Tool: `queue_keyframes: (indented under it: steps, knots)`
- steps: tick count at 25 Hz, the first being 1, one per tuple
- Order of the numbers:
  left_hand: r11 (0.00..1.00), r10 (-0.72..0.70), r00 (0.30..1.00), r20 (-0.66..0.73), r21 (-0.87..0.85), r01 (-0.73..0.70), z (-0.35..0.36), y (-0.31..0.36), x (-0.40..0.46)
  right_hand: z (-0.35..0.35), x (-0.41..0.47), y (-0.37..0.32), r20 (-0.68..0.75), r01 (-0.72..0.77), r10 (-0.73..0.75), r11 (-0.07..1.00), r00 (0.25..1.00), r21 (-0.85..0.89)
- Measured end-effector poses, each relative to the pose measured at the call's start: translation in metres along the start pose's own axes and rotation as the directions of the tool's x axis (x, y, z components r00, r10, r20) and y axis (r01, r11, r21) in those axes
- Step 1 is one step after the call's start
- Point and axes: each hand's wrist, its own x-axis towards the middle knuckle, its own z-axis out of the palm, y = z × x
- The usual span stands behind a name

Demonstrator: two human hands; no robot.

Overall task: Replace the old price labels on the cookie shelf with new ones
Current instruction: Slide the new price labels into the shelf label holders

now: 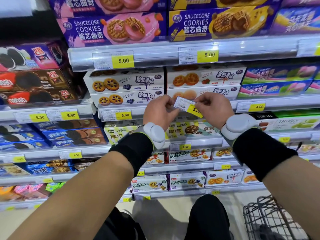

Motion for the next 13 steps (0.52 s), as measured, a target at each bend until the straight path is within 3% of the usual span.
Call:
queue_keyframes:
  steps: [6,13]
  knots:
    - [0.924,0.126,0.989,0.074,0.353,-0.144,0.01,-0.014,-0.001,0.001,0.003,0.007,-0.021,0.005,-0.005,1.0,1.0,-0.007]
    - [0.87,0.164,0.986,0.032,0.466,-0.16,0.021,-0.019,0.0,0.005,0.008,0.017,-0.072,0.003,-0.003,1.0,0.997,-0.002]
